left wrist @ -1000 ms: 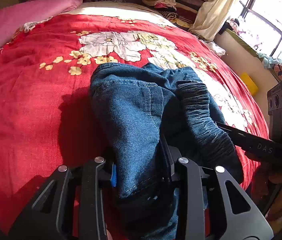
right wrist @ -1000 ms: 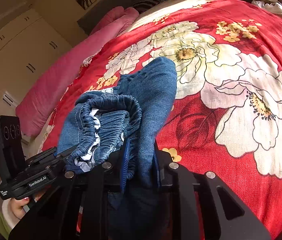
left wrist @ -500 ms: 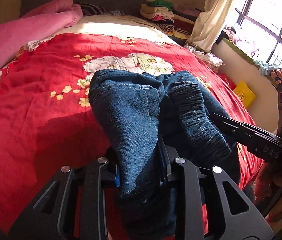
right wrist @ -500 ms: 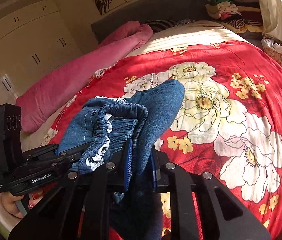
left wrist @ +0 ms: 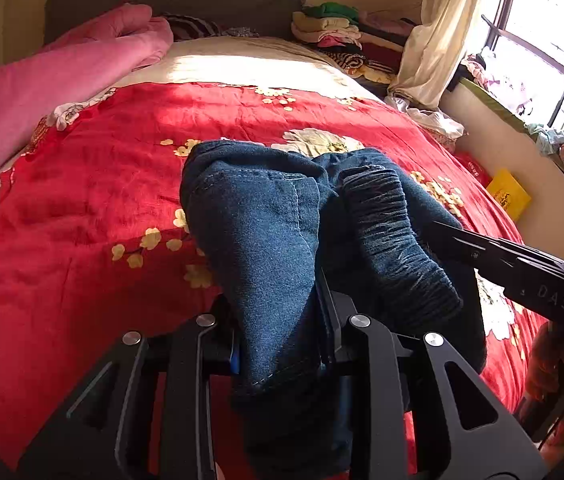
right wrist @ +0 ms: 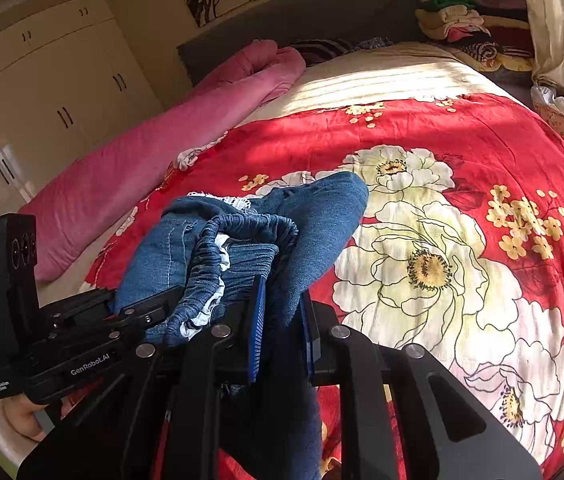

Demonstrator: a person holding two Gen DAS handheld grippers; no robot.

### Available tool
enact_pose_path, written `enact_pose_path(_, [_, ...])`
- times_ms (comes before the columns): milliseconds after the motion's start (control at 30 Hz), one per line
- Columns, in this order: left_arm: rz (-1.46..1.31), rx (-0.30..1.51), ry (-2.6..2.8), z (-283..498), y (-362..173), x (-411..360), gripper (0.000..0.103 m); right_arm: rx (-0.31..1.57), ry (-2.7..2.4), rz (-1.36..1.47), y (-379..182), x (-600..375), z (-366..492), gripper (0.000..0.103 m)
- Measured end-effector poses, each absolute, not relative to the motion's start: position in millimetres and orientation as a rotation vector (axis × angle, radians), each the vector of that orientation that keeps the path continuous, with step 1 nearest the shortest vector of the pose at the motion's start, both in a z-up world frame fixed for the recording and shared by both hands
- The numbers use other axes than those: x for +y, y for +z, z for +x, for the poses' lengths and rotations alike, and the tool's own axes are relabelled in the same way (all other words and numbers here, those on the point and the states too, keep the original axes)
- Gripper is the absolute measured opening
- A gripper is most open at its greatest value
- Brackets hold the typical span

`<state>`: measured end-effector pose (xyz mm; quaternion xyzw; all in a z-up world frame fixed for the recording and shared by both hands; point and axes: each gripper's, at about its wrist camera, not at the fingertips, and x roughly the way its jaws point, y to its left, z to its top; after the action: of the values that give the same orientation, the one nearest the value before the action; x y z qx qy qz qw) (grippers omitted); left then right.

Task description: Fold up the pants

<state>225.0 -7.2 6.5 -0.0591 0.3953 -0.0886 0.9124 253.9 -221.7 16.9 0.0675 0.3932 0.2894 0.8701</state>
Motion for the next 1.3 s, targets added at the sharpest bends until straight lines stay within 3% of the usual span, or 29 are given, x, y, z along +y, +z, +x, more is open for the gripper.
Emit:
enact_pose_path(233, [-0.111, 0.881, -0.154, 242.5, -24.3, 0.7, 0.023, 0.893, 0.566, 0.118, -18.0, -214.1, 273.1, 0.015])
enact_pose_path(433, [-0.136, 0.878, -0.130, 241.7, -31.8, 11.0, 0.041, 0.923, 0.523, 0.126, -39.5, -226.1, 274.2, 0.016])
enact_pose_path(500, [-0.141, 0.876, -0.121, 240.4, -32.4, 13.3, 0.046, 0.915, 0.500, 0.100, -40.3, -226.8, 271.1, 0.027])
enact_pose_path(600, [-0.149, 0.876, -0.116, 238.7, -34.3, 17.3, 0.049, 0.906, 0.470, 0.074, -37.9, -229.8, 266.3, 0.035])
enact_pose_path(900, [-0.157, 0.865, -0.098, 226.0, -31.4, 22.5, 0.052, 0.805, 0.531, -0.009, -11.0, -222.3, 226.0, 0.035])
enact_pose_path(1100, [-0.163, 0.860, -0.089, 217.2, -28.0, 25.4, 0.053, 0.903, 0.555, -0.108, -37.1, -198.0, 221.5, 0.036])
enact_pose_path(1300, [-0.161, 0.857, -0.085, 210.1, -24.7, 27.0, 0.055, 0.929, 0.557, -0.029, -46.0, -205.2, 223.8, 0.038])
